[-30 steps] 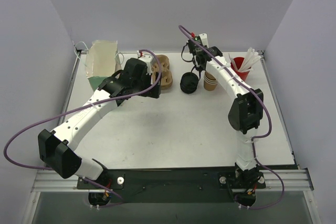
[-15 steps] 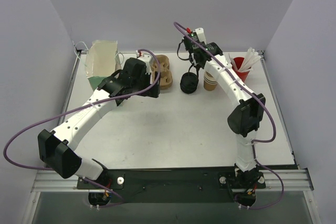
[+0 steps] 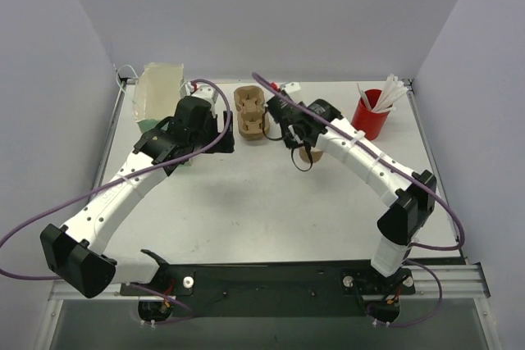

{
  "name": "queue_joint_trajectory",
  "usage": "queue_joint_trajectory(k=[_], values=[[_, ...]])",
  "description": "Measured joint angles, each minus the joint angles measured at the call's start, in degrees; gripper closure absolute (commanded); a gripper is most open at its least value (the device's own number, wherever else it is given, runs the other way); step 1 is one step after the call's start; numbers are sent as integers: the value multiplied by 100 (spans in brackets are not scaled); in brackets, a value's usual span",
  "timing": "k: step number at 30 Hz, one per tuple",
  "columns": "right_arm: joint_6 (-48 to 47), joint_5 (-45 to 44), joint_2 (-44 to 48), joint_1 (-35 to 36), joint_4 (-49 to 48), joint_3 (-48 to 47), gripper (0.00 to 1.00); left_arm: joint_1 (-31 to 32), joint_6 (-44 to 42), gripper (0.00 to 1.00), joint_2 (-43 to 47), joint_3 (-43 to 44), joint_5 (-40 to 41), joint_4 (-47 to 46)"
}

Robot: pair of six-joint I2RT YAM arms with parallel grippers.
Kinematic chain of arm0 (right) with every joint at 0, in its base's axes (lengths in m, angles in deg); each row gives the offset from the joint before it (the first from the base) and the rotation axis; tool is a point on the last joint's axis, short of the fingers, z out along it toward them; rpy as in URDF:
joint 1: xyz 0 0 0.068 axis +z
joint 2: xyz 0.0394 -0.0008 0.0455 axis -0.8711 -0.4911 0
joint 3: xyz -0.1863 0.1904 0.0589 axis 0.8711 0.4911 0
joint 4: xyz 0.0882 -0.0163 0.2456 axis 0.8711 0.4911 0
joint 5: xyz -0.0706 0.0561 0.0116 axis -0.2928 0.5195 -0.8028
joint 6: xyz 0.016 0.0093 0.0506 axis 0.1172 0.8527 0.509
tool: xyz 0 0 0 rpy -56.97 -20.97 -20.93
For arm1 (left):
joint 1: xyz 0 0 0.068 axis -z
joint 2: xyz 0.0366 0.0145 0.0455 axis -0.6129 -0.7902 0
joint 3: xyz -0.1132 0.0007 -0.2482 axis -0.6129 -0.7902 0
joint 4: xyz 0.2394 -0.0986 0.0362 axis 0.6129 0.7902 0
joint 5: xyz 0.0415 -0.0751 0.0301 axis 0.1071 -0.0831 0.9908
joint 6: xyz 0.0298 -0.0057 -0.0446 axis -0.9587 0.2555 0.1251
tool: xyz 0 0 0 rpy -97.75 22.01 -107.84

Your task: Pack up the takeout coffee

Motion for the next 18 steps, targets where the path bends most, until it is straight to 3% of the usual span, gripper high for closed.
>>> queue_joint_trajectory(k=[9, 18], values=[[826, 385, -35, 1029, -811, 1735, 100, -26, 254, 2, 334, -505, 118, 11], [1132, 400, -109, 1202, -1320, 2096, 98, -28, 404, 3, 549, -767, 129, 26]])
